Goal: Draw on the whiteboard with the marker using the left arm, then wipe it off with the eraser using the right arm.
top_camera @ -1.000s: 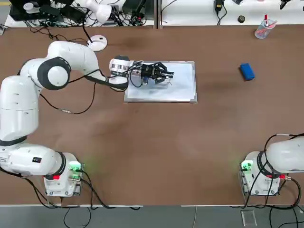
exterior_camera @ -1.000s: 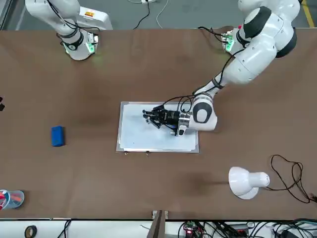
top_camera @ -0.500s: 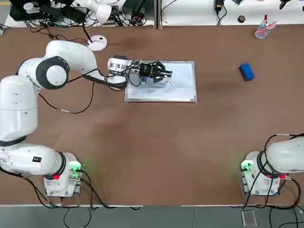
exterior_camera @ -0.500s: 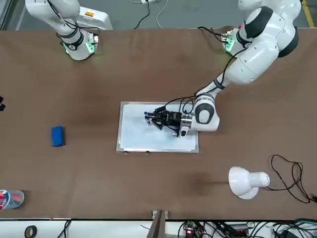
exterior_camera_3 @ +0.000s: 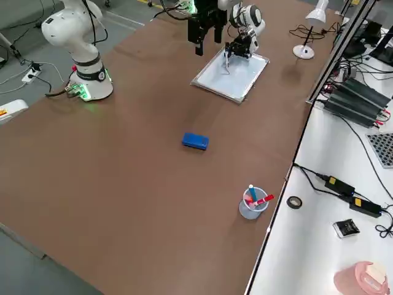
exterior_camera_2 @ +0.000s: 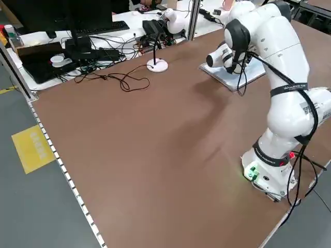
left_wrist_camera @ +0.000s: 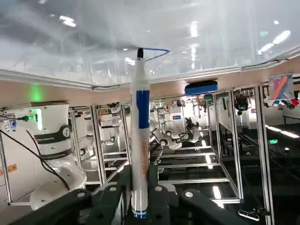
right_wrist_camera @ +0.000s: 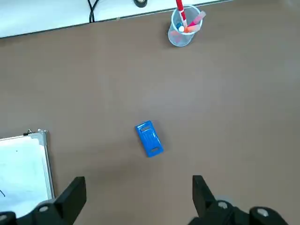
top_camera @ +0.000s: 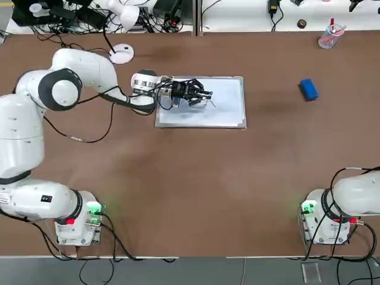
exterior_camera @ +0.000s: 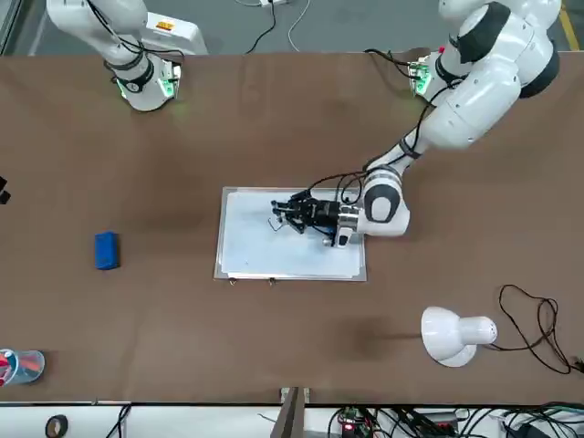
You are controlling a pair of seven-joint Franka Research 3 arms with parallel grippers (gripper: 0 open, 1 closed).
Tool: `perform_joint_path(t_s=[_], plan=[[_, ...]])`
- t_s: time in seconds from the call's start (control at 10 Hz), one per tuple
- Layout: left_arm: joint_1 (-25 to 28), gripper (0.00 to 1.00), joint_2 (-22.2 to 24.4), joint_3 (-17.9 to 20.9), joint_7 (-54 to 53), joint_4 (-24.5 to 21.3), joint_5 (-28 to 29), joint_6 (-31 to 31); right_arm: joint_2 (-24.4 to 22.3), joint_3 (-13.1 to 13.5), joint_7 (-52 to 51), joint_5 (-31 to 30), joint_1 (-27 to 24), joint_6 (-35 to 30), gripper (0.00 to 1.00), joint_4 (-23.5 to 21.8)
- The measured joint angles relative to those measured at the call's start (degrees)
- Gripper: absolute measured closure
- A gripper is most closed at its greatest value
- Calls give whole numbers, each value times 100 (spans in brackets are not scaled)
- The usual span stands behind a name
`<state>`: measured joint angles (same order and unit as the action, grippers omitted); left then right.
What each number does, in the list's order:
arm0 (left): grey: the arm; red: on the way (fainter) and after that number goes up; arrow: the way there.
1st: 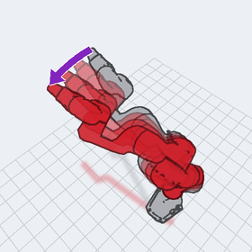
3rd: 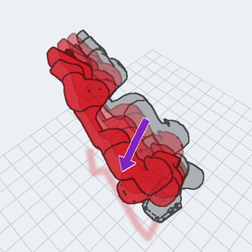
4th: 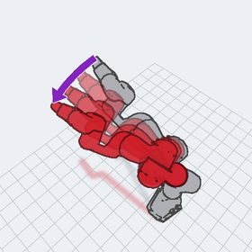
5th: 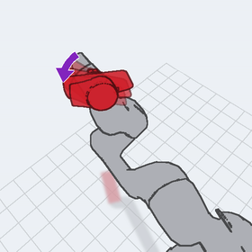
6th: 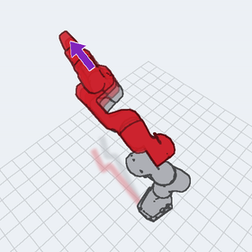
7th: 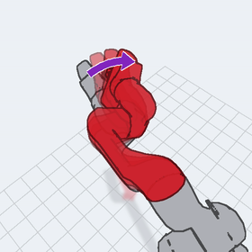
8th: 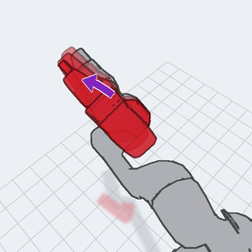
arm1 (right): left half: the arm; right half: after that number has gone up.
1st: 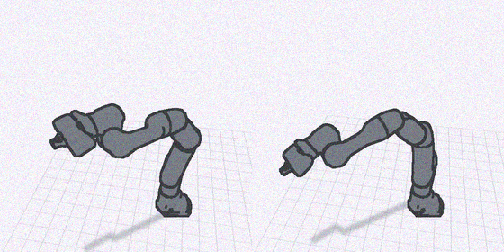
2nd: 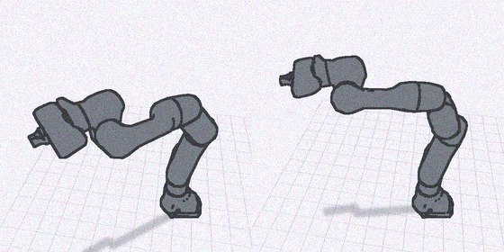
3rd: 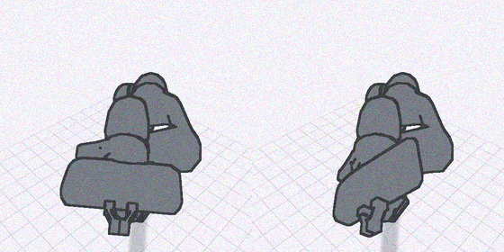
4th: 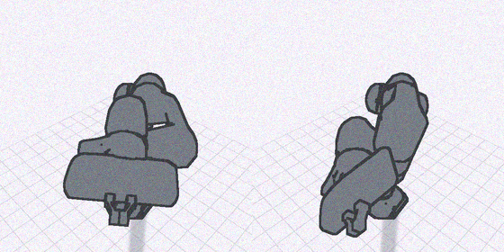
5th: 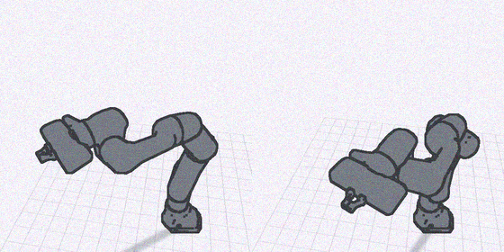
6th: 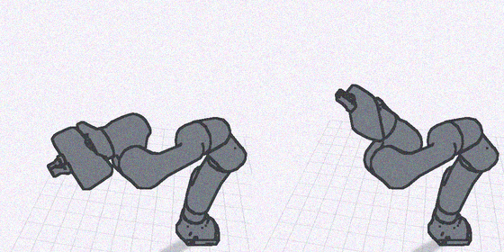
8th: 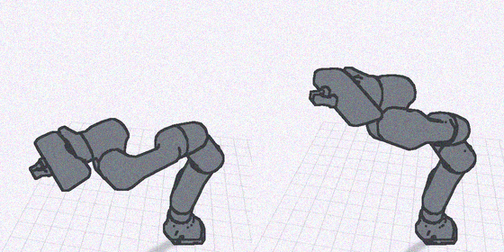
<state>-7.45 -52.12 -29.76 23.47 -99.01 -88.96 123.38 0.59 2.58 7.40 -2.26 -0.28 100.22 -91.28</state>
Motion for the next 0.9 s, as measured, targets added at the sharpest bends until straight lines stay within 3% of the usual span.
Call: perform_joint_path(t_s=[0.3,0.9], plan=[[95,82,167,3,17,-238,89,-4,0,0,0,0,1,0,0,-1],[226,82,267,100,881,-17,789,35,0,-2,0,0,4,-1,0,-5]])
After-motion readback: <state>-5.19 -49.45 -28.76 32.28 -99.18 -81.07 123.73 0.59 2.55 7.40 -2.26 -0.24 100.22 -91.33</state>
